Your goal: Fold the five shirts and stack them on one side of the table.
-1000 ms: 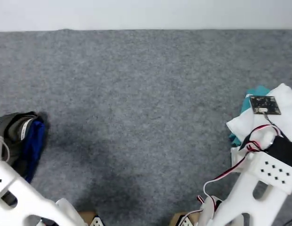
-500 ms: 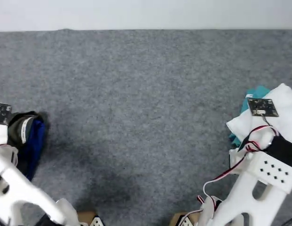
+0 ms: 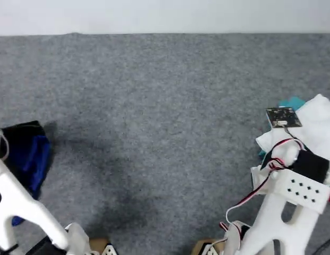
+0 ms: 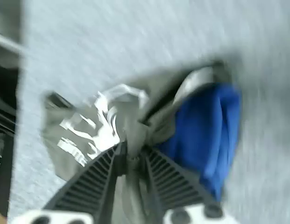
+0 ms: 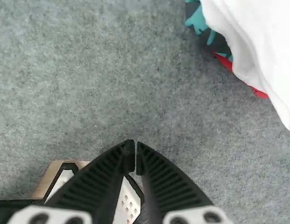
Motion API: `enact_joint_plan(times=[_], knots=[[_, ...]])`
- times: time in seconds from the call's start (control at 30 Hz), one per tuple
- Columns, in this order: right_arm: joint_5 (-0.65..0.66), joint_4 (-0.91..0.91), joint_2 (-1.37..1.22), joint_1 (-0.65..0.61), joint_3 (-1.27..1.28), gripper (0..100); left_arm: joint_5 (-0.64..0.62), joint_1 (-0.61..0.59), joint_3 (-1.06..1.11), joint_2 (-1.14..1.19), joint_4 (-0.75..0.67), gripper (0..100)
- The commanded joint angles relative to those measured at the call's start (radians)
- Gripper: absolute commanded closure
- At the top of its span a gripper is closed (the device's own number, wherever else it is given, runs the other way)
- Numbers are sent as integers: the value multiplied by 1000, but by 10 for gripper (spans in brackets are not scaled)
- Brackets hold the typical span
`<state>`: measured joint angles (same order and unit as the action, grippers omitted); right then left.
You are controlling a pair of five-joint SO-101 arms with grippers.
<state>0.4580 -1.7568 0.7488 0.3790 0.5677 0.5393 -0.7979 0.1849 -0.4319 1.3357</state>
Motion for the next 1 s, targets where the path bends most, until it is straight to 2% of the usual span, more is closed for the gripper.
enact_joint_plan(times=[0.0,0.2,0.4,0.53,0.8,0.9,0.97], knots=[[5,-36,21,-16,-9,990,-161,94,-222,-44,8,996],[5,-38,22,-15,-9,990,-338,364,-433,-43,-34,995],[5,-38,22,-10,-9,990,-370,744,-430,-18,-87,995],[5,-38,22,-10,-9,990,-407,961,-423,115,-87,995],[5,-39,22,-10,-9,990,-508,1165,-427,551,-196,995],[5,-39,22,-10,-9,990,-532,1201,-435,657,-224,995],[5,-39,22,-10,-9,990,-537,1203,-463,684,-195,991]])
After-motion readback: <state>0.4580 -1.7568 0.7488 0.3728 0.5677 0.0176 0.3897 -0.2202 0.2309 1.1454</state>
